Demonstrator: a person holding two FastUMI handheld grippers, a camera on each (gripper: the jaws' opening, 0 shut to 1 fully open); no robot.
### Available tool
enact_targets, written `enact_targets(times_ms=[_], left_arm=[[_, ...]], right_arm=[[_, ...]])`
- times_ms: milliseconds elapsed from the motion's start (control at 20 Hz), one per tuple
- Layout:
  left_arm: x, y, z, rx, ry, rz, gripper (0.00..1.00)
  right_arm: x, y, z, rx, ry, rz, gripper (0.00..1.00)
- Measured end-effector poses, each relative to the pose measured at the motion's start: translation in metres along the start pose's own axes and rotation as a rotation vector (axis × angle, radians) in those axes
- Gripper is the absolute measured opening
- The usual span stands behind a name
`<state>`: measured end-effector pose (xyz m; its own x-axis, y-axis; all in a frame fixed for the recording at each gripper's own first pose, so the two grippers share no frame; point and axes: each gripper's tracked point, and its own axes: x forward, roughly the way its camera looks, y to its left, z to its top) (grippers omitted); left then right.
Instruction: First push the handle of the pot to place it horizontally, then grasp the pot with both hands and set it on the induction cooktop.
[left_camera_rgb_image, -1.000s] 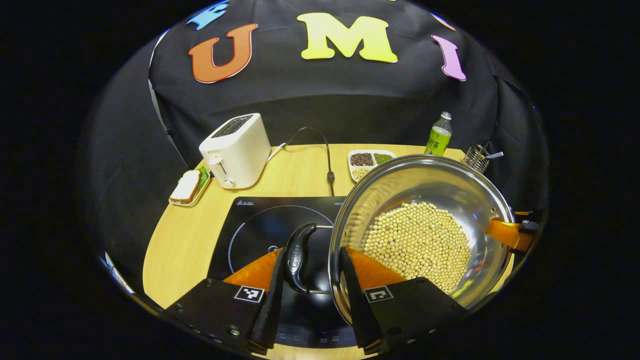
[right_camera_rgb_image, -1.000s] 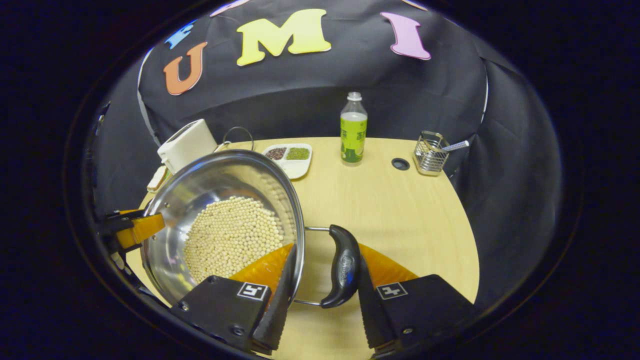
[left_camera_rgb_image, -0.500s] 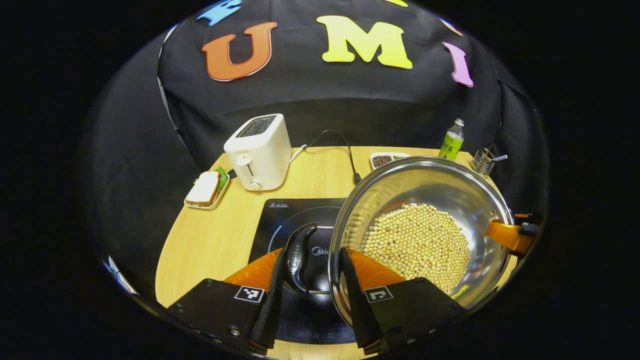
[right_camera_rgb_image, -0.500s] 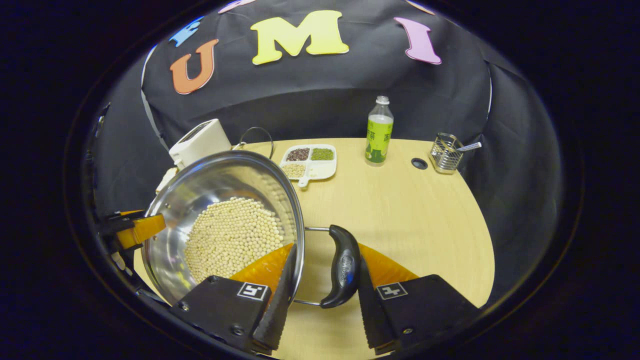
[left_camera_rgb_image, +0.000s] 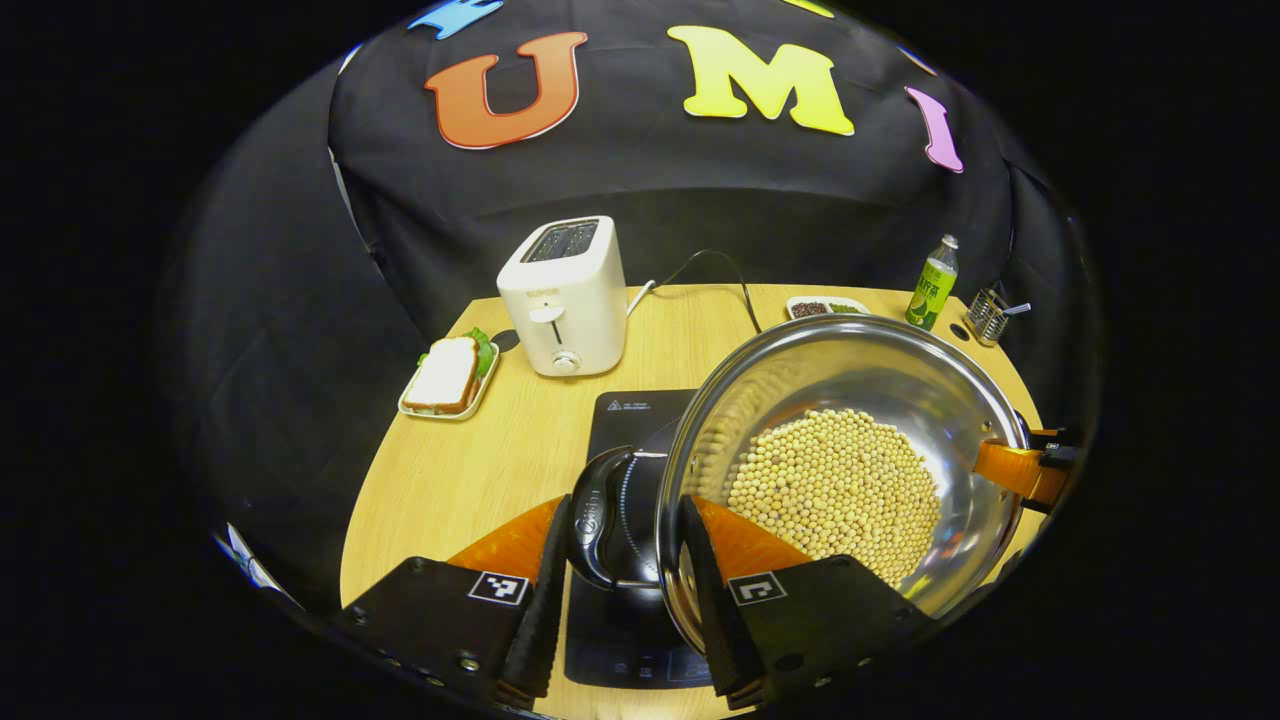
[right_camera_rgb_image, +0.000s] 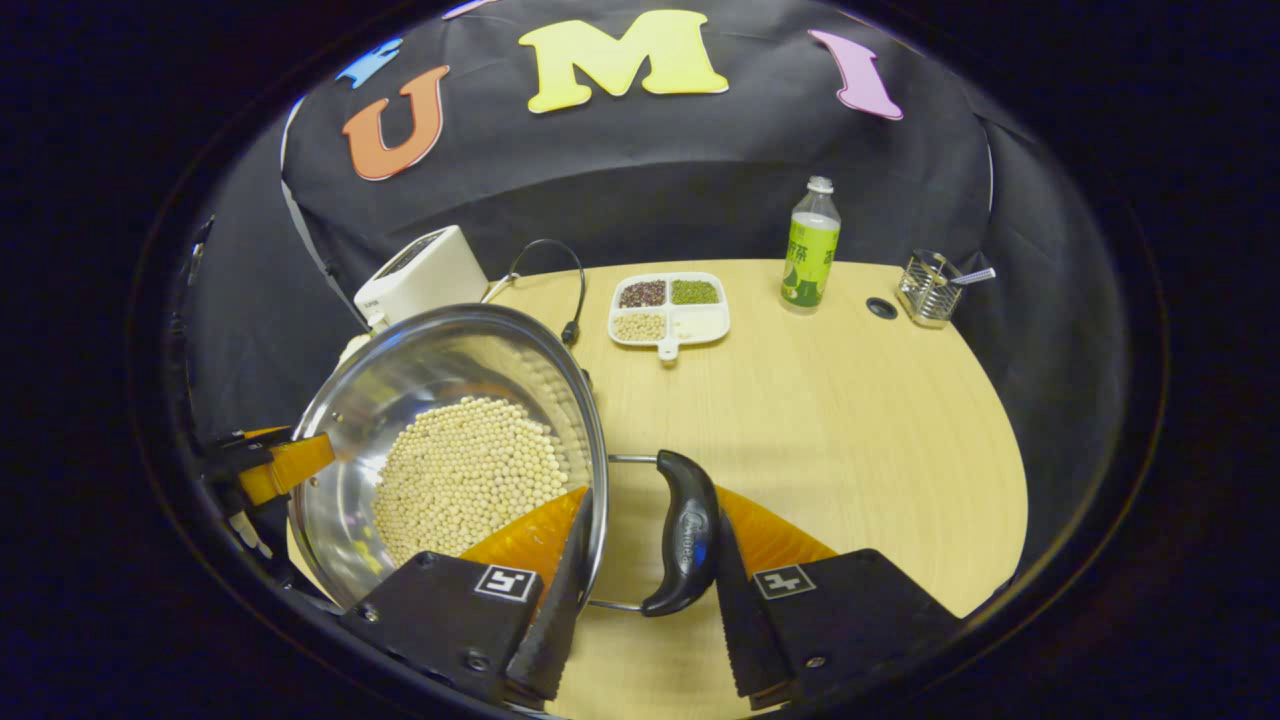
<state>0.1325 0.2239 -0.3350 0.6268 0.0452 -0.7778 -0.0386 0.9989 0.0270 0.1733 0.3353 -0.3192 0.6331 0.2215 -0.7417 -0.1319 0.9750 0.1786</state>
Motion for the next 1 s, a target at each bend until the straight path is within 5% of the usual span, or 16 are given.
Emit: enact_targets(times_ms=[1000], left_arm=[[0.040,0.031,-0.022,0.007,0.056,0.017,0.58]], right_arm=[[0.040,0.032,-0.023,-0.029,0.084,-0.035,0.63]])
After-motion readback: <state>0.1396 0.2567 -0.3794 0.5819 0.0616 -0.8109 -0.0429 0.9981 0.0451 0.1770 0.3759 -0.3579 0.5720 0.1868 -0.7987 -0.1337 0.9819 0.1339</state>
